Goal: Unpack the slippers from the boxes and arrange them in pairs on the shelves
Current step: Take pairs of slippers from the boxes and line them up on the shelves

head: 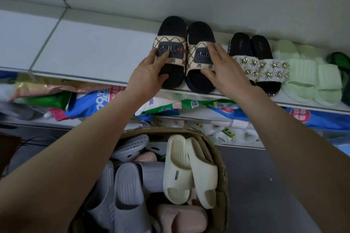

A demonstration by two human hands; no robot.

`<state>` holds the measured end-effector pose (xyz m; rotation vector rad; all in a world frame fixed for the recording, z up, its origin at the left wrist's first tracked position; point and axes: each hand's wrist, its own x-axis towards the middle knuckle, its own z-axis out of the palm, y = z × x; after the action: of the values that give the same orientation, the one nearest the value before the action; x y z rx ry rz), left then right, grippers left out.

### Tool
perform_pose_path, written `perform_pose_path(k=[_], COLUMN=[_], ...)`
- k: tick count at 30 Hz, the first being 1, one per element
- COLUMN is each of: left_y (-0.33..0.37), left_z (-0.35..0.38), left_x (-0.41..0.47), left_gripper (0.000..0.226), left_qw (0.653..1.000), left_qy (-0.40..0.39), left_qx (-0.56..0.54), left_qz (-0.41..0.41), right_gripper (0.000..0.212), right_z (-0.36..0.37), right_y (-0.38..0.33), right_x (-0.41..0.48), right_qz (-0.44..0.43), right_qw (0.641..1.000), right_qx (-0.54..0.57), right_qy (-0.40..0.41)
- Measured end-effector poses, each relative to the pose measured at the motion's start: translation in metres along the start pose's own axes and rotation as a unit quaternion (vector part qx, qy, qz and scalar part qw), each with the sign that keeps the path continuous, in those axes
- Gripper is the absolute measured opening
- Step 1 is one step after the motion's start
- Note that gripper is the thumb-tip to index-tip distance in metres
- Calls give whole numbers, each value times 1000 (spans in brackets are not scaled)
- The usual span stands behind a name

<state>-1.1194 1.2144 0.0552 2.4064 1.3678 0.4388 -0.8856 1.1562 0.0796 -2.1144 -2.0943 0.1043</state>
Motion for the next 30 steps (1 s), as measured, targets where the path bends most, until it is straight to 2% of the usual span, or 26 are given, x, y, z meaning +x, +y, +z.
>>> perform_pose_path(k=[6,10,12,16,20,23,27,30], left_y=[-6,-1,0,-1,11,13,12,7], left_z=[18,46,72,134,184,214,222,197], left_x=[-74,-150,-189,-243,-250,-244,-244,-259], left_gripper=[50,36,34,37,49,50,31,25], left_qw=[997,988,990,990,979,964,967,973], left_qy=[56,105,69,-107,-200,-264,-245,-214], left_qx=[-35,-87,-103,-91,-49,-13,-52,-86], left_qz=[41,69,72,20,6,-11,-35,-24], right_gripper=[46,33,30,33,41,41,37,30], right_z=[13,63,96,149,171,181,178,169], right_y=[-31,-36,-32,-18,-4,-1,-5,-15], right_x=[-97,-192,-235,-282,-286,-283,-286,-292], right_qz=[-4,58,85,96,114,127,127,103], right_qw=[997,996,995,985,978,974,978,981], right_qx=[19,50,55,11,-20,0,64,80], right_qy=[80,39,-26,-141,-176,-190,-155,-141])
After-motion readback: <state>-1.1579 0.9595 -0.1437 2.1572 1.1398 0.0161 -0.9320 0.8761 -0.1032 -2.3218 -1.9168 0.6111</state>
